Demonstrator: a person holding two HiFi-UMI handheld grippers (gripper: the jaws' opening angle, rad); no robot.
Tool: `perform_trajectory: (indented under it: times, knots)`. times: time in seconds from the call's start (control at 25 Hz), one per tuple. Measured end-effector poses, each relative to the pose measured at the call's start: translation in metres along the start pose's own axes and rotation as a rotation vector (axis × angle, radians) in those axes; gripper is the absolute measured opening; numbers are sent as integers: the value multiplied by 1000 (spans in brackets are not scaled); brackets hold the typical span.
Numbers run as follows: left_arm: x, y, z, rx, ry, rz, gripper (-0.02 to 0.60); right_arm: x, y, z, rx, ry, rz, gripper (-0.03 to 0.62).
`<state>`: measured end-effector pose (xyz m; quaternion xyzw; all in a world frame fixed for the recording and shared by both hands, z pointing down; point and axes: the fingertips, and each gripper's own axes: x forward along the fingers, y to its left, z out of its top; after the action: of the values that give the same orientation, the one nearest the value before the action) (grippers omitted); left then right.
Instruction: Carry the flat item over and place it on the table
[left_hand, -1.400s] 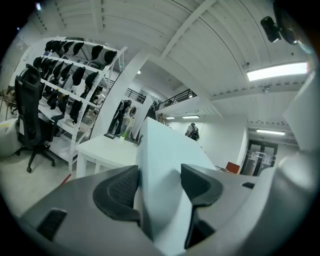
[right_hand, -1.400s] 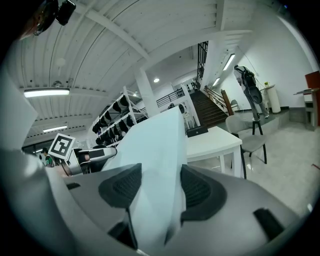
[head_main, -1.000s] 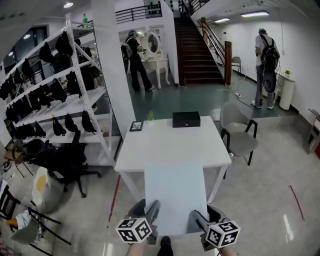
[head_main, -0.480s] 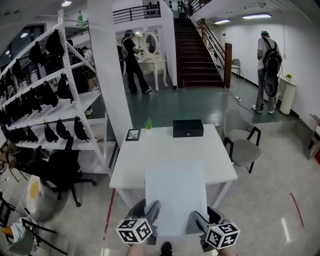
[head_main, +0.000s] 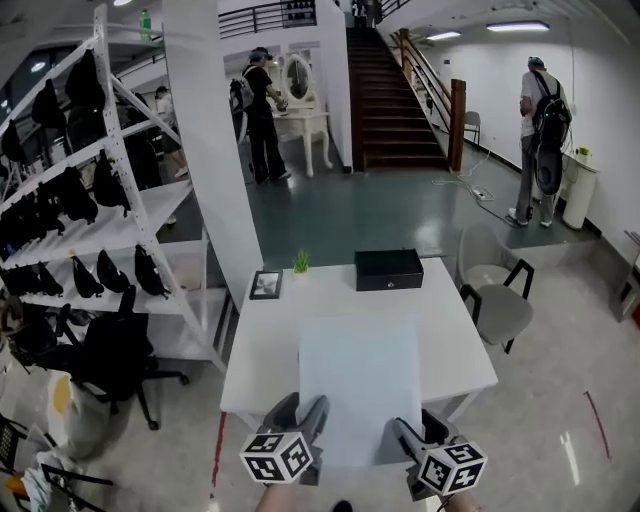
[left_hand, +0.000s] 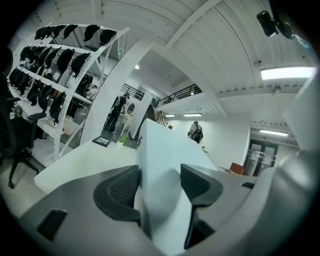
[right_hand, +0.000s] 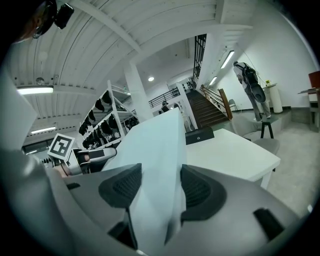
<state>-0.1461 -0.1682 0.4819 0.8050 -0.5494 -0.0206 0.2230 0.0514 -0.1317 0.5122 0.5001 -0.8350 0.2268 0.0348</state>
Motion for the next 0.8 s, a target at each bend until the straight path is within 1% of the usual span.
perform_trajectory:
  times: [0.2, 0.44, 0.8]
  knots:
    - [30, 17, 18, 7, 2, -20, 262, 32, -5, 15, 1, -9, -17, 249]
    - [58, 20, 27, 7, 0, -35, 262, 49, -19, 30, -6, -15, -36, 249]
    - [97, 31, 37, 12, 3, -8, 261, 85, -41, 45, 0, -15, -19, 249]
